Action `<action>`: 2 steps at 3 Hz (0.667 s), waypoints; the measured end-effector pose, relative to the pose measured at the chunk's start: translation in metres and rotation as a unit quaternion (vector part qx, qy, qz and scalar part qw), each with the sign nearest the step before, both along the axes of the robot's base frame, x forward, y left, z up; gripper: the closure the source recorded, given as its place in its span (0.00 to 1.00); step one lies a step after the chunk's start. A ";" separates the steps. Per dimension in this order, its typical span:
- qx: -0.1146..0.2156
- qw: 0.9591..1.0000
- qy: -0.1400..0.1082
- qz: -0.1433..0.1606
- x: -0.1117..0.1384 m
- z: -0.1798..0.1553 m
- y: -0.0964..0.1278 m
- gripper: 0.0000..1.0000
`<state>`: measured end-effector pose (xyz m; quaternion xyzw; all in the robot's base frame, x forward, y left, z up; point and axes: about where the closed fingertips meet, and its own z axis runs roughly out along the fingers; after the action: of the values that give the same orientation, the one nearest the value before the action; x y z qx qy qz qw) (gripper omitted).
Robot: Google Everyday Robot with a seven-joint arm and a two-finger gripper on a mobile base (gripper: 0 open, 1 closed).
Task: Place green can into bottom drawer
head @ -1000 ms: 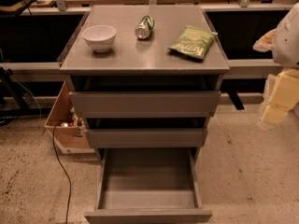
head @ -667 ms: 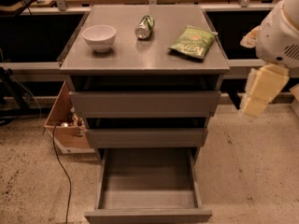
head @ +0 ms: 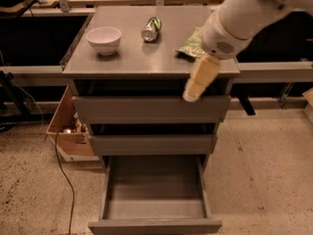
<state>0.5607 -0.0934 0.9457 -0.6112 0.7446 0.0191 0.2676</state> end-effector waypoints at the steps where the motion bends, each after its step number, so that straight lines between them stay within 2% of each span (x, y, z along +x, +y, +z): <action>1: 0.033 0.999 -0.017 0.011 0.047 -0.007 0.041 0.00; 2: 0.034 0.999 -0.019 0.010 0.048 -0.007 0.041 0.00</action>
Offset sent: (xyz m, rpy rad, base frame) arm 0.0365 0.0314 -0.0045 0.0512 -0.0283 0.0156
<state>0.6089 -0.0519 0.9386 -0.6095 0.7323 0.0355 0.3016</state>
